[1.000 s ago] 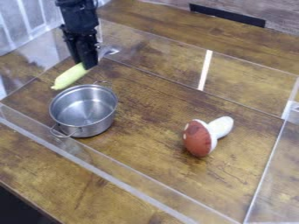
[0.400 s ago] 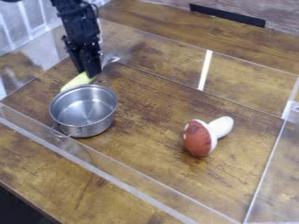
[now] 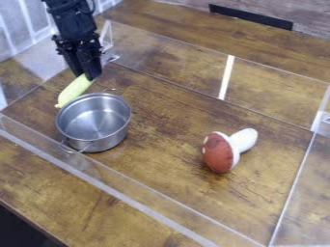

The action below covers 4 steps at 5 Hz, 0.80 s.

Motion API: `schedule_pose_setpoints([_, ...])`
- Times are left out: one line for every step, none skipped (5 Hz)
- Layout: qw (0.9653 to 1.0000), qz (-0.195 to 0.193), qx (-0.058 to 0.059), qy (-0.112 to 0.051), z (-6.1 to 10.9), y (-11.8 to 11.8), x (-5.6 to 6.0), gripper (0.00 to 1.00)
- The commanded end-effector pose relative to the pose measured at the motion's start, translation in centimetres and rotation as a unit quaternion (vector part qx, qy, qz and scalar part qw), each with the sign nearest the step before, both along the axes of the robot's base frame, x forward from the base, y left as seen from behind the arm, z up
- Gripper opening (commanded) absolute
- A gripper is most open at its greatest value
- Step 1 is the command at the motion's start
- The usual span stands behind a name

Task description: Move the green spoon to the left

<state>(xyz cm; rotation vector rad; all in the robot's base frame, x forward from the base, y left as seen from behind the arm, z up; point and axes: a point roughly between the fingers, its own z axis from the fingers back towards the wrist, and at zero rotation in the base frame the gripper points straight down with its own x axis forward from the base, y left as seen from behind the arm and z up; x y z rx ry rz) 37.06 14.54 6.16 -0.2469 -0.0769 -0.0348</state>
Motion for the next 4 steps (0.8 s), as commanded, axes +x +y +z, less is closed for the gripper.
schedule_pose_setpoints([0.9985,0.011,0.031,-0.044,5.9,0.9,0.7,1.0])
schedule_pose_setpoints([0.9977,0.011,0.047,-0.048,6.7,0.9,1.0,1.0])
schedule_pose_setpoints([0.9965,0.002,0.059,-0.059,7.6,0.6,1.0,1.0])
schedule_pose_setpoints([0.9947,-0.031,0.067,-0.071,8.8,0.1,0.8,1.0])
